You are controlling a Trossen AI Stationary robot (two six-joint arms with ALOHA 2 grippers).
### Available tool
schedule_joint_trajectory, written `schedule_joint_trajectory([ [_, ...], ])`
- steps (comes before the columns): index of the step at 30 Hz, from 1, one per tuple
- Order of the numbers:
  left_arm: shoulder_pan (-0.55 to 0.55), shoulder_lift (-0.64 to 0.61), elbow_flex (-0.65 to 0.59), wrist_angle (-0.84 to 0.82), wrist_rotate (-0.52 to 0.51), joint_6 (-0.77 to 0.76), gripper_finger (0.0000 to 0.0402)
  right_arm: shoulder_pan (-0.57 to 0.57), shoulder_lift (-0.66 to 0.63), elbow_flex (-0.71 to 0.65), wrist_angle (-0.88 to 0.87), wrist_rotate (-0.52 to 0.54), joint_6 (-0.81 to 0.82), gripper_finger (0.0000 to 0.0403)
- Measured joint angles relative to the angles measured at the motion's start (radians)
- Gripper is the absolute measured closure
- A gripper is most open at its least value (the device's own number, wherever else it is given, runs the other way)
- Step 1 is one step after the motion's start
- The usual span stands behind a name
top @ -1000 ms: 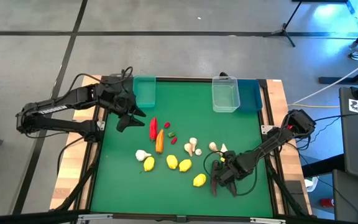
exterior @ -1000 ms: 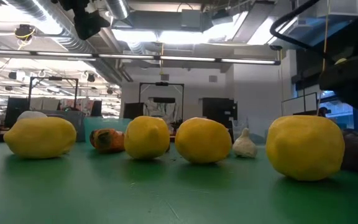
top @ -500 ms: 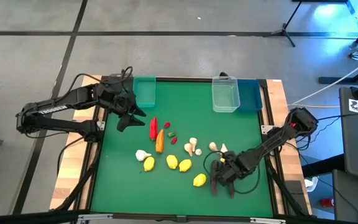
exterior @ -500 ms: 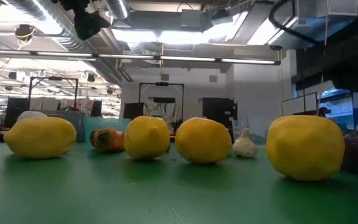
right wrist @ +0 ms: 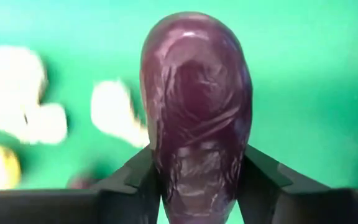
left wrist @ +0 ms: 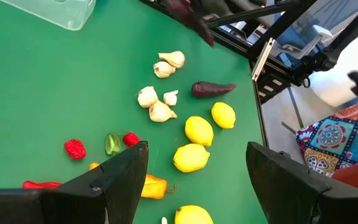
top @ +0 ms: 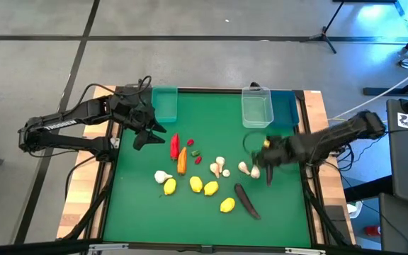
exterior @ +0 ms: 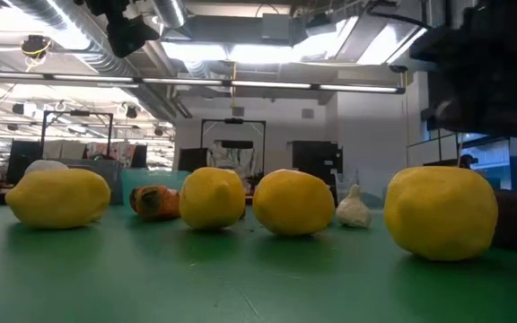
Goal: Sort produce into baskets
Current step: Put the right eggplant into the dark blue bin
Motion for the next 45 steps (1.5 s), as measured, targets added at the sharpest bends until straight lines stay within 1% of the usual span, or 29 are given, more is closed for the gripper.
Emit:
schedule_joint_trajectory([
  [3,0.000,0.000,0.000,0.000,0.000,0.005,0.0135,-0.162,-0.074,0.000,-0.029,0.071,-0.140,0.0253],
  [6,0.000,0.000,0.000,0.000,0.000,0.005,0.0135,-0.347,-0.124,0.000,-0.022,0.124,-0.312,0.0239],
  [9,0.000,0.000,0.000,0.001,0.000,0.005,0.0135,-0.556,-0.140,0.000,0.005,0.138,-0.499,0.0226],
  [13,0.000,0.000,0.000,0.002,0.000,0.005,0.0135,-0.820,-0.134,0.000,0.102,0.093,-0.745,0.0230],
  [16,0.000,0.000,0.000,0.002,-0.001,0.005,0.0135,-0.985,-0.118,0.000,0.187,0.055,-0.876,0.0239],
  [19,0.000,0.000,0.000,0.002,-0.002,0.005,0.0135,-1.122,-0.094,0.000,0.227,0.017,-0.983,0.0241],
  [22,0.000,0.000,0.000,0.001,-0.004,0.005,0.0135,-1.228,-0.056,0.000,0.231,-0.011,-1.068,0.0235],
  [23,0.000,0.000,0.000,0.001,-0.006,0.007,0.0135,-1.244,-0.044,0.002,0.232,-0.019,-1.069,0.0233],
  [25,0.000,0.000,0.000,0.001,-0.014,0.010,0.0135,-1.240,-0.025,0.013,0.226,-0.012,-1.076,0.0232],
  [27,0.001,0.000,0.000,0.003,-0.031,0.013,0.0135,-1.237,0.002,0.015,0.233,-0.020,-1.117,0.0233],
  [32,0.001,0.001,0.000,0.004,-0.058,0.011,0.0135,-1.242,0.068,0.027,0.257,0.003,-1.006,0.0234],
  [35,0.001,0.001,0.000,0.007,-0.060,0.005,0.0135,-1.238,0.109,0.024,0.262,0.052,-0.965,0.0233],
  [37,0.001,0.001,0.000,0.007,-0.060,0.004,0.0135,-1.239,0.131,0.026,0.278,0.059,-0.964,0.0232],
  [42,0.001,0.001,0.000,0.007,-0.060,0.005,0.0135,-1.240,0.164,0.025,0.315,0.134,-0.956,0.0231],
  [45,0.001,0.001,0.000,0.007,-0.060,0.004,0.0135,-1.240,0.172,0.025,0.313,0.127,-0.960,0.0231],
])
